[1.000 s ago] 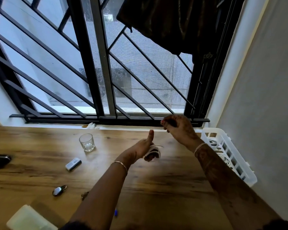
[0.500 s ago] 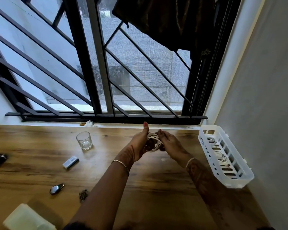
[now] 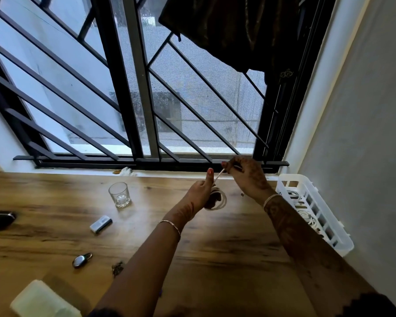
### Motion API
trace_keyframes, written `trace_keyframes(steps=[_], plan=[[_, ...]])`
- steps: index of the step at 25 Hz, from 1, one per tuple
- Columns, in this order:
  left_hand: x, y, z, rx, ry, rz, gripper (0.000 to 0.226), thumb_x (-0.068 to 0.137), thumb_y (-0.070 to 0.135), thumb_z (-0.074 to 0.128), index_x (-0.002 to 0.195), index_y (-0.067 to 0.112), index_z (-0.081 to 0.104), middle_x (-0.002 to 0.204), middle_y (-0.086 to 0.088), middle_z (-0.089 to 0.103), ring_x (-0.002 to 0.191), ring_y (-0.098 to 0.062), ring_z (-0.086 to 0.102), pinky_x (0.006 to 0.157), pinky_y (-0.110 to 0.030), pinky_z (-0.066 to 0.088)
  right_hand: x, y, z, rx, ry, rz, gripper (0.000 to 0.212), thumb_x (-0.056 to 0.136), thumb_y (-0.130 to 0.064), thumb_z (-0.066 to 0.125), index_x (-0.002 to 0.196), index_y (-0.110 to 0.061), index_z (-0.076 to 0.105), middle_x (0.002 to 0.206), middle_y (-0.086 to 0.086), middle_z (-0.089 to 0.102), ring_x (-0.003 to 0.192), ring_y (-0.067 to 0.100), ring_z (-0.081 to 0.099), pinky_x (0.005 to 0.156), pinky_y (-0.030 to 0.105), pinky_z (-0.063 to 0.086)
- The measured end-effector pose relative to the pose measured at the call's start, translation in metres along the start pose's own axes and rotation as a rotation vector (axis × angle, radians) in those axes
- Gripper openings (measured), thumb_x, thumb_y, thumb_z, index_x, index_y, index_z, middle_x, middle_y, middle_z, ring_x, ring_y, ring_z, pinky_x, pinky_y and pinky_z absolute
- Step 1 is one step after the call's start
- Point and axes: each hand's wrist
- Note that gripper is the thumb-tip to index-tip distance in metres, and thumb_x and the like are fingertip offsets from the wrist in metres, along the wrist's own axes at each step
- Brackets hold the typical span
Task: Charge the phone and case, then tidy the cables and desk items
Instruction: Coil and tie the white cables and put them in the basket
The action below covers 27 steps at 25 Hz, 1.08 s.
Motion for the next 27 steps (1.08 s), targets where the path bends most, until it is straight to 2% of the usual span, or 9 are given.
trace_keyframes(steps=[4,7,11,13,15,18,20,24,27], plan=[[-0.006,0.016,0.002,-0.401,-0.092,-0.039,0.045,0.094,0.051,0.044,0.085,0.011,0.062,0.072,-0.002,0.070,0.066,-0.012,0.064,0.063,-0.024,0.053,-0.005,0.020,0.006,0.070,0.047,0.181,0.026,0.087,-0.037,0.063,0.071,-0.017,0.066,0.075,0.001,0.068,0.071,0.012,0.061,0.061,0.018,0.044],[-0.010,0.022,0.005,-0.758,-0.164,-0.034,0.036,0.100,0.030,0.042,0.097,0.000,0.060,0.083,-0.010,0.067,0.071,-0.014,0.065,0.064,-0.022,0.056,-0.020,0.026,0.020,0.045,-0.054,0.246,0.017,0.093,-0.021,0.055,0.092,-0.011,0.069,0.087,0.005,0.068,0.082,0.018,0.060,0.070,0.028,0.045],[-0.008,0.025,0.008,-0.926,-0.002,-0.060,0.032,0.102,0.023,0.037,0.093,0.000,0.058,0.081,-0.010,0.058,0.068,-0.015,0.059,0.057,-0.020,0.054,-0.035,0.010,0.031,0.000,-0.236,0.263,0.020,0.094,-0.011,0.046,0.082,-0.019,0.060,0.077,0.006,0.059,0.070,0.020,0.054,0.068,0.040,0.049],[-0.002,0.022,0.005,-0.899,0.086,-0.023,0.031,0.103,0.022,0.036,0.089,0.003,0.057,0.074,-0.007,0.053,0.058,-0.010,0.057,0.058,-0.021,0.049,-0.044,0.002,0.034,0.098,-0.311,0.332,0.025,0.096,-0.006,0.043,0.104,-0.020,0.061,0.077,0.007,0.061,0.060,0.017,0.056,0.055,0.034,0.052],[0.003,0.015,0.001,-0.711,0.169,0.050,0.031,0.103,0.021,0.034,0.094,0.002,0.056,0.073,-0.004,0.051,0.057,-0.009,0.056,0.065,-0.022,0.046,-0.051,-0.004,0.038,0.203,-0.317,0.384,0.034,0.096,-0.003,0.042,0.126,-0.015,0.054,0.085,0.010,0.064,0.061,0.019,0.061,0.055,0.028,0.053],[0.000,0.005,0.001,-0.215,0.199,0.191,0.029,0.103,0.026,0.035,0.105,0.004,0.053,0.080,-0.001,0.057,0.070,-0.010,0.055,0.062,-0.018,0.047,-0.055,-0.014,0.044,0.289,-0.256,0.429,0.026,0.091,-0.006,0.051,0.114,-0.017,0.049,0.087,0.010,0.069,0.068,0.023,0.068,0.067,0.037,0.060],[-0.001,0.001,-0.002,-0.034,0.204,0.239,0.029,0.101,0.029,0.039,0.103,0.003,0.052,0.088,-0.006,0.064,0.076,-0.016,0.060,0.061,-0.025,0.052,-0.055,-0.018,0.047,0.268,-0.241,0.386,0.020,0.085,-0.008,0.059,0.102,-0.018,0.055,0.082,0.007,0.071,0.069,0.022,0.070,0.071,0.039,0.061],[-0.004,-0.001,-0.011,0.040,0.135,0.285,0.030,0.100,0.025,0.043,0.108,-0.003,0.051,0.105,-0.013,0.070,0.097,-0.025,0.067,0.085,-0.040,0.055,-0.054,-0.016,0.039,0.237,-0.339,0.269,0.018,0.074,-0.008,0.070,0.092,-0.013,0.070,0.084,0.006,0.073,0.081,0.020,0.070,0.081,0.040,0.058],[-0.005,-0.007,-0.019,0.041,0.066,0.221,0.030,0.099,0.025,0.046,0.104,-0.003,0.053,0.097,-0.012,0.067,0.087,-0.021,0.064,0.074,-0.031,0.056,-0.054,-0.012,0.033,0.337,-0.539,0.223,0.043,0.071,-0.004,0.078,0.112,-0.011,0.065,0.101,0.007,0.072,0.093,0.017,0.070,0.085,0.032,0.057]])
Point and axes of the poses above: each hand's wrist, its own x-axis towards the middle knuckle, its own z-axis out of the palm, y = z × x
